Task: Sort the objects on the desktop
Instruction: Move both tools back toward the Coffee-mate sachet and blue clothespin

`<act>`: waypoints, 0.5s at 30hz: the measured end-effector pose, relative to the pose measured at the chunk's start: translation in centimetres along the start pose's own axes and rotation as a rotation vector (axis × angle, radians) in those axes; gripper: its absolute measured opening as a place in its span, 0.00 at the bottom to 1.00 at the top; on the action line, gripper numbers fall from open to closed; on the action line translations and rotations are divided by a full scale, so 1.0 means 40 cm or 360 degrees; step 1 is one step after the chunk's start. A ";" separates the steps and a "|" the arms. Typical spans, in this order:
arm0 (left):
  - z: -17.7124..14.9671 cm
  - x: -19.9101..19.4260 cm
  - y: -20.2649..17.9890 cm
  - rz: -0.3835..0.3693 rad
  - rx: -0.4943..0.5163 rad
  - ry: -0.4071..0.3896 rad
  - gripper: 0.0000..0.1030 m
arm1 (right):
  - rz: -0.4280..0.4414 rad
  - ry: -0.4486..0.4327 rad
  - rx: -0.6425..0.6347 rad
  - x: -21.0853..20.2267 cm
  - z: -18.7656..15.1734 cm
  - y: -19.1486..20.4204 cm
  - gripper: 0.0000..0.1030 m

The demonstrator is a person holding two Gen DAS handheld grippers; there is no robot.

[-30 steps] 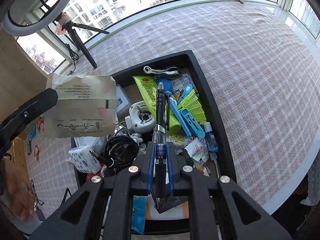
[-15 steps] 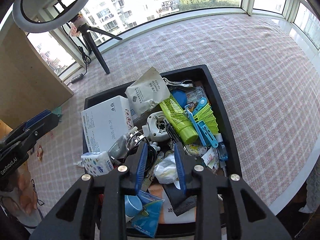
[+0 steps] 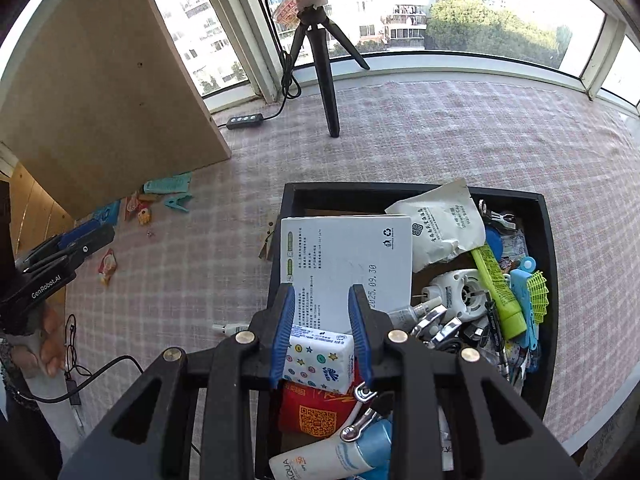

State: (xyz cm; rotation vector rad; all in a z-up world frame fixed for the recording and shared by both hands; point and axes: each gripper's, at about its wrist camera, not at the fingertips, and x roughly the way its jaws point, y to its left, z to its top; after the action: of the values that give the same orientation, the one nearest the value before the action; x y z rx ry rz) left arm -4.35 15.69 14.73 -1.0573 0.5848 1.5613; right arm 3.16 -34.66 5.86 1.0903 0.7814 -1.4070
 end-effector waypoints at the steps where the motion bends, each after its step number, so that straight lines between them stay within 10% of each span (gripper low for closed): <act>1: -0.007 0.001 0.034 0.0025 -0.0018 0.0003 0.44 | 0.0012 0.0006 -0.0007 0.012 0.006 0.018 0.27; 15: -0.102 0.005 0.351 0.0191 -0.0214 0.0082 0.48 | 0.0092 0.0140 -0.0310 0.194 0.071 0.297 0.27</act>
State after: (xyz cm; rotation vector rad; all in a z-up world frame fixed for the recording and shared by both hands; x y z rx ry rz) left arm -16.38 8.65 10.29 -1.1848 0.5940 1.7011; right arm 14.80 -41.83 1.15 1.0203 0.9228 -1.2141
